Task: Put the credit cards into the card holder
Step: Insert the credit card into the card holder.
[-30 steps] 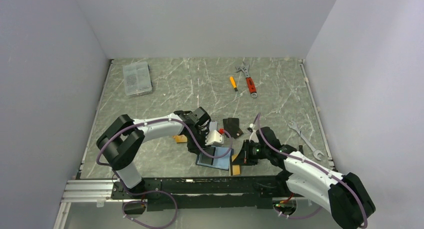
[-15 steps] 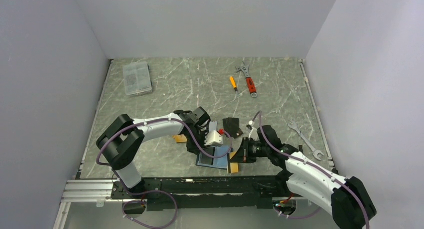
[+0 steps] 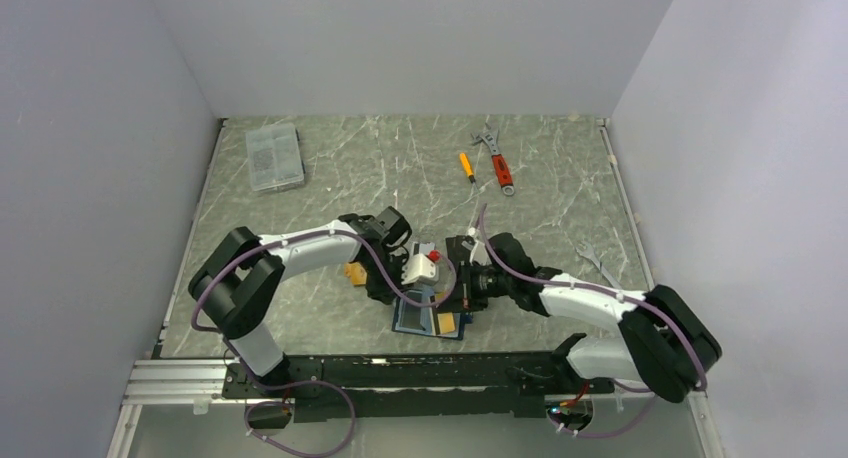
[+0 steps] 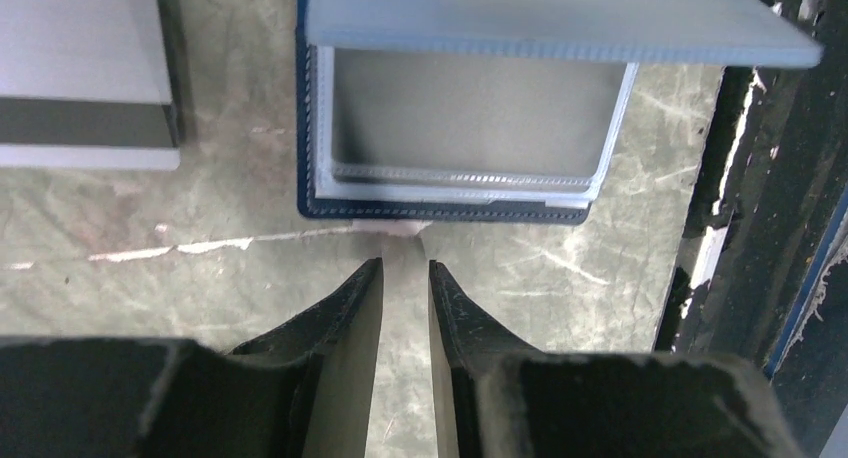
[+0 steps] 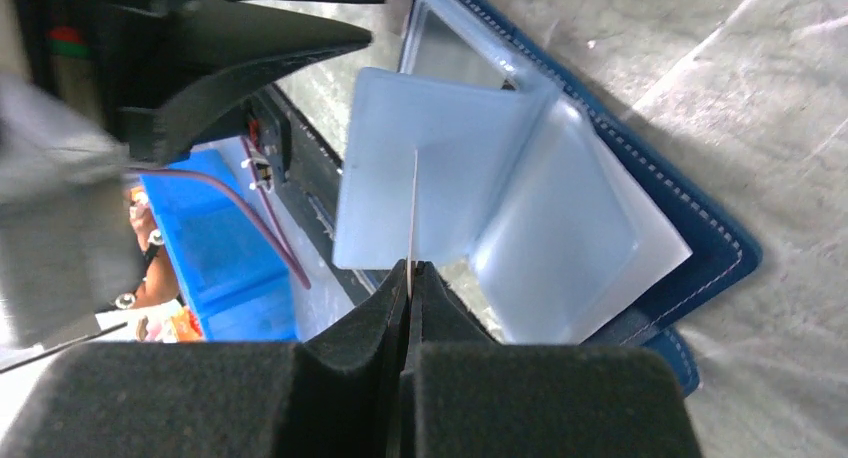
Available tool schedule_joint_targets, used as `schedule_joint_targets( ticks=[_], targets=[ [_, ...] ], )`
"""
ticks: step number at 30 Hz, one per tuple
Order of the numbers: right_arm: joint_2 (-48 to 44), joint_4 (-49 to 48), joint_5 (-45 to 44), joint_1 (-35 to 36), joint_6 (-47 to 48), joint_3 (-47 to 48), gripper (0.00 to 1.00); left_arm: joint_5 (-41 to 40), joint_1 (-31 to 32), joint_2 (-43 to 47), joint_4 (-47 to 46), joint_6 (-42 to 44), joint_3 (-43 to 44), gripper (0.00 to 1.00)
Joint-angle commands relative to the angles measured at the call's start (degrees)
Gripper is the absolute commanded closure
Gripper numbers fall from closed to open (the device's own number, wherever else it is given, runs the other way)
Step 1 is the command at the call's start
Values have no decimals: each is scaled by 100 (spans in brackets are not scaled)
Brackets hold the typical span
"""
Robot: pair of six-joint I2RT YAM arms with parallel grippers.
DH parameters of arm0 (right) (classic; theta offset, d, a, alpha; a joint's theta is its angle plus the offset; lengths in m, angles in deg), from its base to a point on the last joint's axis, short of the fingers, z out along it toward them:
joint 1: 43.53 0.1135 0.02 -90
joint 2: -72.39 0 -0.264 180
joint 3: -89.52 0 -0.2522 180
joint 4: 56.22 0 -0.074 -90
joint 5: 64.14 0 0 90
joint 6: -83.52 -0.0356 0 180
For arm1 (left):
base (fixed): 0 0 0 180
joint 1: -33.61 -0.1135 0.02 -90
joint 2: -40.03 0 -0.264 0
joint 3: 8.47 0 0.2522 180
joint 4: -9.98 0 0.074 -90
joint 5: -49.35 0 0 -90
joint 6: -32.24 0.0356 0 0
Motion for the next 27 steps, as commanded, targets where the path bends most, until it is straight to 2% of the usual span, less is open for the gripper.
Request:
schedule_joint_targets(
  ticks=[1, 7, 15, 27],
  targets=[
    [393, -620, 64, 17, 5, 116, 100, 272, -210, 433, 233, 376, 87, 70],
    [231, -628, 48, -183, 23, -288, 100, 383, -188, 684, 165, 565, 55, 69],
    [868, -1032, 267, -95, -79, -43, 100, 467, 38, 584, 194, 671, 304, 69],
    [1039, -1342, 510, -110, -126, -243, 100, -282, 604, 67, -356, 722, -36, 70]
  ],
)
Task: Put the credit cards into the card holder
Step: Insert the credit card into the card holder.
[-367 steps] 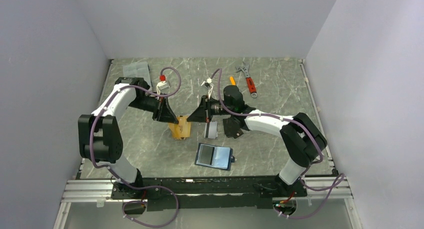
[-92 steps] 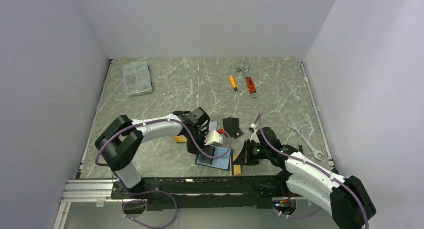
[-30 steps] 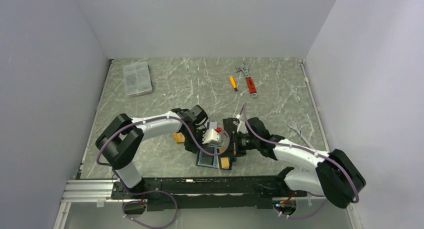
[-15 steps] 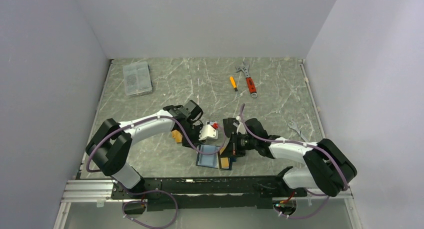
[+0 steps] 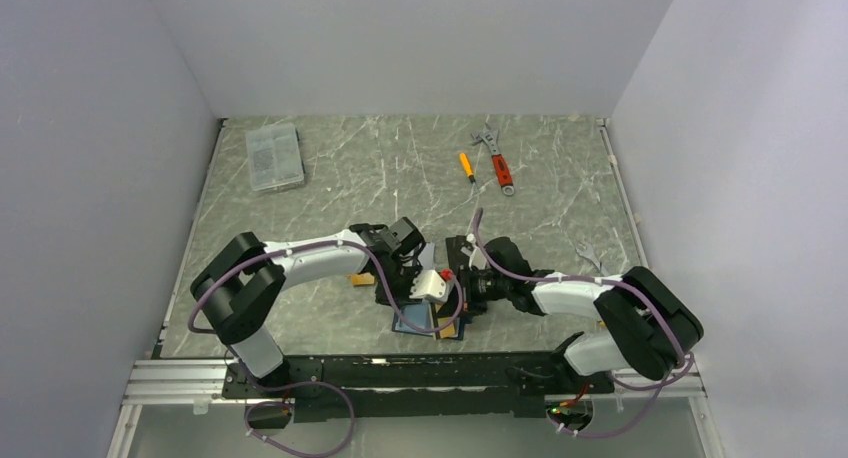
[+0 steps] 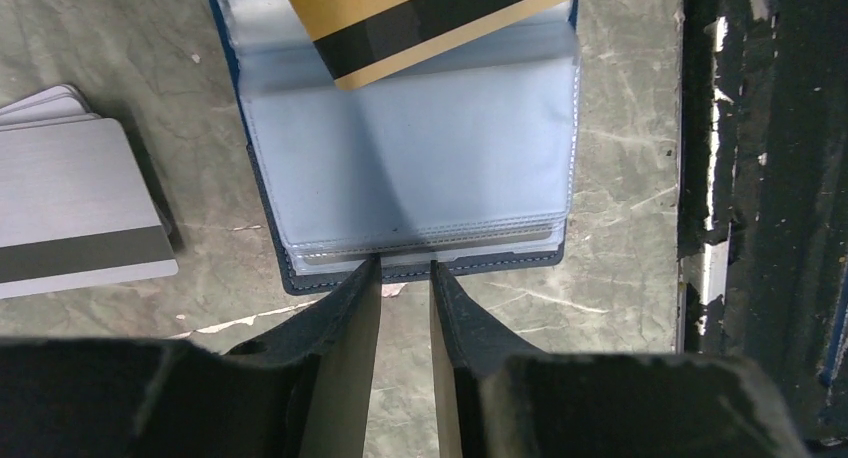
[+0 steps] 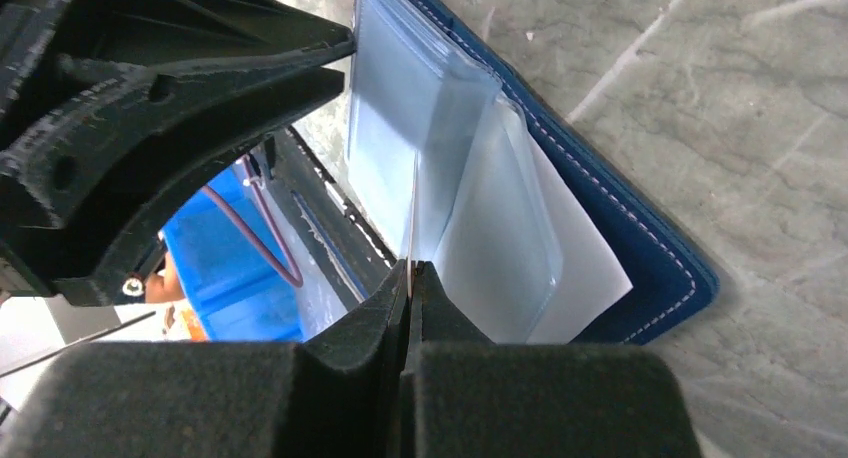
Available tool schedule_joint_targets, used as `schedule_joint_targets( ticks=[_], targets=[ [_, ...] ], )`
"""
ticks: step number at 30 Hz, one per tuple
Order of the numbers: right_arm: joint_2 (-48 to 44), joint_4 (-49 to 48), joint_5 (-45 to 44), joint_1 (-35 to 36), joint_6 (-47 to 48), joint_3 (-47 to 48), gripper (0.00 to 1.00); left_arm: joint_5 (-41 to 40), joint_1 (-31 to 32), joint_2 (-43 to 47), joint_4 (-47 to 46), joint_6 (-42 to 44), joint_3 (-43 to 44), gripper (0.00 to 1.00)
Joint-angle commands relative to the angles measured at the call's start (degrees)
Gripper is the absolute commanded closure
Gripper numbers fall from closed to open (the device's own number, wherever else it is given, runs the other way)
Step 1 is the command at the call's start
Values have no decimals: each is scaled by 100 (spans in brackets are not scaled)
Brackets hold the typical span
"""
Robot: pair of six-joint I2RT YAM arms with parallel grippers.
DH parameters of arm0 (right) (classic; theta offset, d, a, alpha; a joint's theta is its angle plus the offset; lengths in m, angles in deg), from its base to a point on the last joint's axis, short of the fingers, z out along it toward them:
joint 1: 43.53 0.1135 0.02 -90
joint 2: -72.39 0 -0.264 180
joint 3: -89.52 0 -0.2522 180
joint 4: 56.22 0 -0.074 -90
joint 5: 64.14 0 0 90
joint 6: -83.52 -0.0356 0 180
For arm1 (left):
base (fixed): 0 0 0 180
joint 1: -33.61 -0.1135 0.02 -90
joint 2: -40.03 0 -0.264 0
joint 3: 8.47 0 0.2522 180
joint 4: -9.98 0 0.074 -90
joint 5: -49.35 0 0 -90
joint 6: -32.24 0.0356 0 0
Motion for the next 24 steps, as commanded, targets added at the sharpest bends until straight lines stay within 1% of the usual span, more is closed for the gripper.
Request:
schedule_joint_targets(
  ticks=[1, 8, 13, 17, 24],
  targets=[
    [211, -552, 274, 7, -35, -4, 100, -259, 91, -53, -203, 125, -101, 70],
    [541, -905, 424, -2, -115, -51, 100, -488, 97, 6, -250, 175, -328, 71],
    [249, -792, 418, -133, -91, -278, 100, -611, 95, 84, -285, 128, -398, 73],
    [46, -715, 418, -142, -75, -324, 100, -802, 80, 359, -177, 137, -385, 75],
    [133, -874, 500, -142, -110, -310, 100, -406, 97, 768, 255, 89, -14, 75]
  ],
)
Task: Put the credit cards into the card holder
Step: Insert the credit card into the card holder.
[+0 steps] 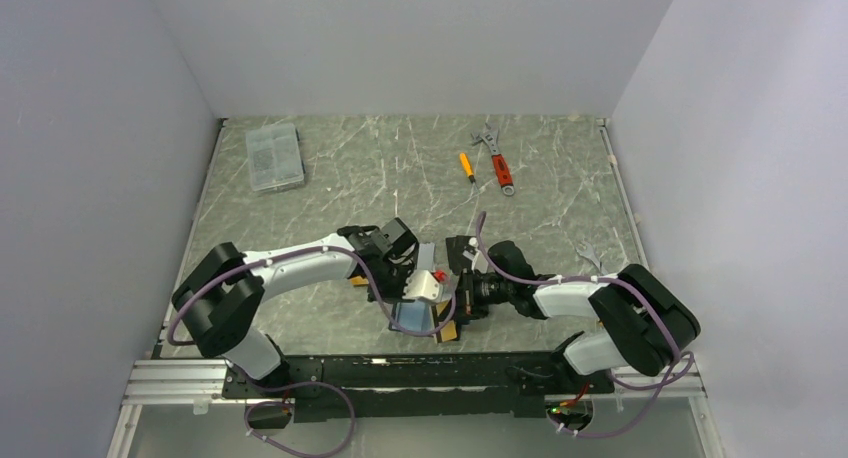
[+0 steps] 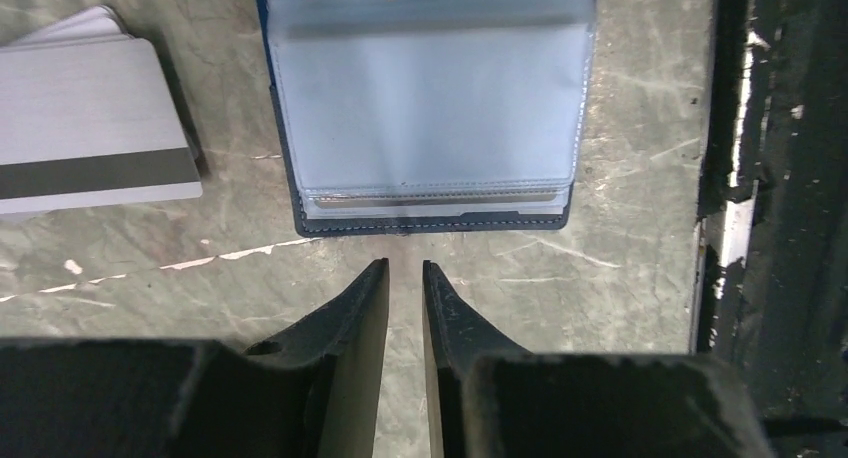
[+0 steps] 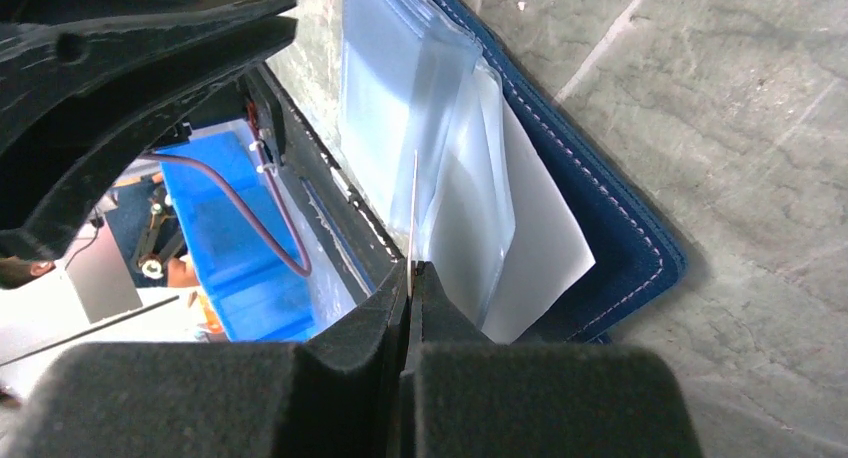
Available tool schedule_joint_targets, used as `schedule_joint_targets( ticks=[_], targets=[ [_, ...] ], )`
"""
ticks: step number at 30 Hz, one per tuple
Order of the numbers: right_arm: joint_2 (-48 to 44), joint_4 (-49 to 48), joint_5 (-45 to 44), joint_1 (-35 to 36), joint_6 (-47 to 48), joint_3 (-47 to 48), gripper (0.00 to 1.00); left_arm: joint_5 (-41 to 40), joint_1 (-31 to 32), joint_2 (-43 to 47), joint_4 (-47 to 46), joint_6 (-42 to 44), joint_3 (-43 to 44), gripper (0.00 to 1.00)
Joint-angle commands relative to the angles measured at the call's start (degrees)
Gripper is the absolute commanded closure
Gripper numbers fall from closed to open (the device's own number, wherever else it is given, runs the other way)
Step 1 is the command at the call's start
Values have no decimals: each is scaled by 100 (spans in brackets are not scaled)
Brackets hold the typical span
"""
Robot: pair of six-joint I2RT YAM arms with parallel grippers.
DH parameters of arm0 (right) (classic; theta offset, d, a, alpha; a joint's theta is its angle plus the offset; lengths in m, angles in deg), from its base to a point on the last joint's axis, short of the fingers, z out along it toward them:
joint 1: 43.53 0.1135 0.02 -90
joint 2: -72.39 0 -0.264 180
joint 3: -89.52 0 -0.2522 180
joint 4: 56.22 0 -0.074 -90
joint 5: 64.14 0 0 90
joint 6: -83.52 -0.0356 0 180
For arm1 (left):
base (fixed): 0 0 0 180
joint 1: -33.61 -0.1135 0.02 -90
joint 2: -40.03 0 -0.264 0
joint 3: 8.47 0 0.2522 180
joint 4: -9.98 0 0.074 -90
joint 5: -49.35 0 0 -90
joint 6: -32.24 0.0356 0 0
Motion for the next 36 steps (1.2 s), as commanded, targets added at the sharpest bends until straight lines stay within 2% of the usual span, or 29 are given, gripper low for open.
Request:
schedule_joint_targets(
  ticks=[1, 13, 24, 36],
  targets=[
    [-1, -275, 148, -13, 5, -8, 100, 275, 82, 318, 288, 70, 351, 75],
    [318, -632, 210, -9, -87, -39, 100, 210, 688, -438, -113, 104, 479, 75],
    [777, -1472, 379, -48, -299, -276, 100, -329, 689, -160, -191, 353, -170, 77],
    [1050, -2300, 534, -52, -553, -260, 100, -209, 689, -79, 26, 245, -157, 76]
  ],
)
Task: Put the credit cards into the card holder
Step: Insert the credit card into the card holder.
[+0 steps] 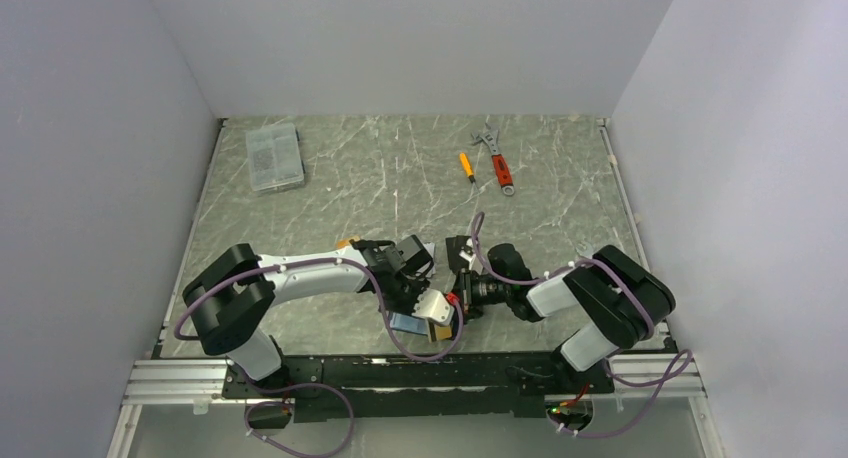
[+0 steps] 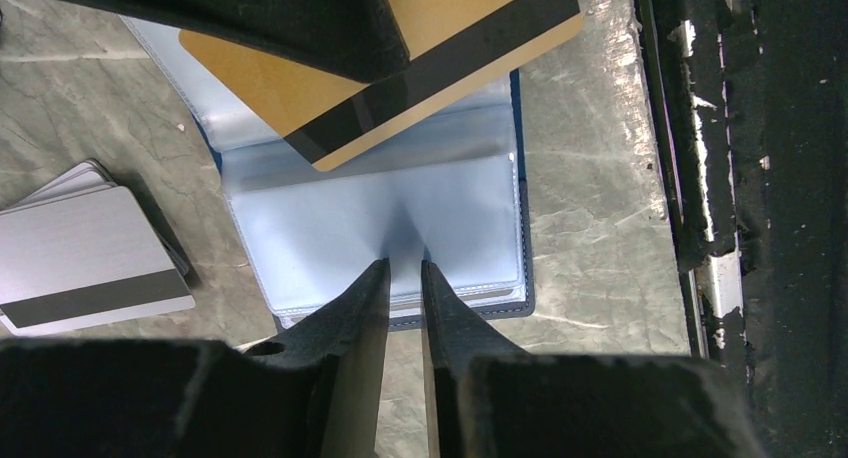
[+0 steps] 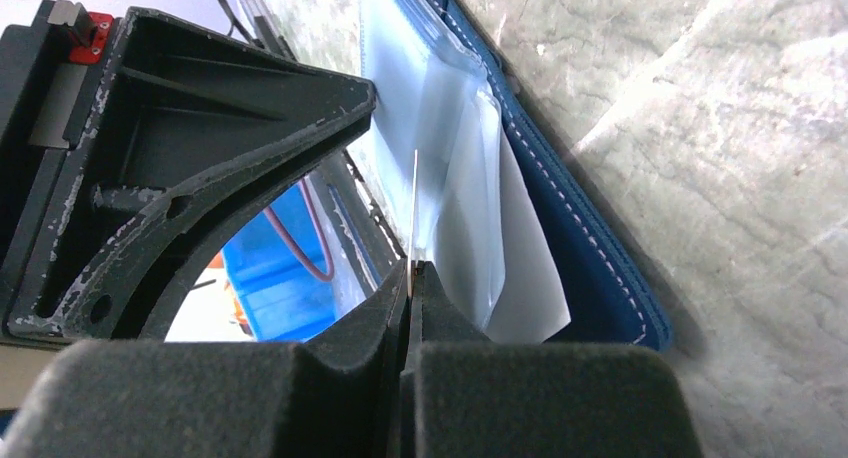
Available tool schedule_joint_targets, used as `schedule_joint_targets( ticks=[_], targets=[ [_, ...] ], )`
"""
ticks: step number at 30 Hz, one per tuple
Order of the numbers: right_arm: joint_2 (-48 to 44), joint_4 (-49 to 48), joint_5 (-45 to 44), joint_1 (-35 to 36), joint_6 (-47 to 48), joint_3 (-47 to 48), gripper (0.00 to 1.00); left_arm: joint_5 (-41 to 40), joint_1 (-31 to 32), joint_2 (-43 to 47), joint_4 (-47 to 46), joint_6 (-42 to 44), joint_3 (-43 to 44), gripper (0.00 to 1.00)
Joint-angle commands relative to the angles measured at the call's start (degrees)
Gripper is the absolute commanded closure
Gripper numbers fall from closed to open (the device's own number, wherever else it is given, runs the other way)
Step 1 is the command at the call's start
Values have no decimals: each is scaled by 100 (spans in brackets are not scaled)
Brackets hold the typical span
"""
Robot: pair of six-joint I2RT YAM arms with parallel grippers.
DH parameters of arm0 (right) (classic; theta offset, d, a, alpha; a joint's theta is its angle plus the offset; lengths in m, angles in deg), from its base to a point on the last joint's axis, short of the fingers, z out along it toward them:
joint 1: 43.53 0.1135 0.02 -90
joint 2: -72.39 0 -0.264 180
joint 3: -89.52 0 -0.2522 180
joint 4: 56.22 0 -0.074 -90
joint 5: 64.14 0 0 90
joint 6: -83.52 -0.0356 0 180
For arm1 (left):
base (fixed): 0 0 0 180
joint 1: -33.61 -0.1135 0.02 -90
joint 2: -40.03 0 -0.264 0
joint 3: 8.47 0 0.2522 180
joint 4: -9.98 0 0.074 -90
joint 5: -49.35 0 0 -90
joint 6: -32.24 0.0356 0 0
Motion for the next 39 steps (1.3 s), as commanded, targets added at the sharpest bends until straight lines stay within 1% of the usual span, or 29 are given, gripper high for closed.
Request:
schedule_joint_targets(
  ticks=[1, 4, 7, 10, 14, 21, 25, 30, 39],
  targets=[
    [213, -674, 130, -23, -114, -18, 100, -122, 1, 66, 423, -31, -85, 76],
    [348, -784, 143, -31, -148, 5, 100, -70, 1, 133, 558, -71, 1, 73],
    [460, -888, 148, -19, -153, 20, 100, -56, 3, 240, 660, -90, 23, 66],
    [529, -965, 165, -16, -163, 36, 100, -260, 1, 370, 745, -100, 29, 60],
    [522, -973, 185, -11, -169, 69, 100, -505, -119, 575, 717, -52, -61, 57],
    [389, -785, 183, -7, -93, 131, 100, -814, -210, 304, 413, -136, -210, 60],
    [453, -805, 200, -7, -91, 177, 100, -953, -217, 12, 309, -185, -246, 63],
    [610, -966, 248, -7, -130, 220, 100, -893, -243, -87, 133, -148, -385, 66],
    [851, -1235, 281, -7, -185, 315, 100, -741, -245, -53, 180, -101, -359, 71]
  ],
)
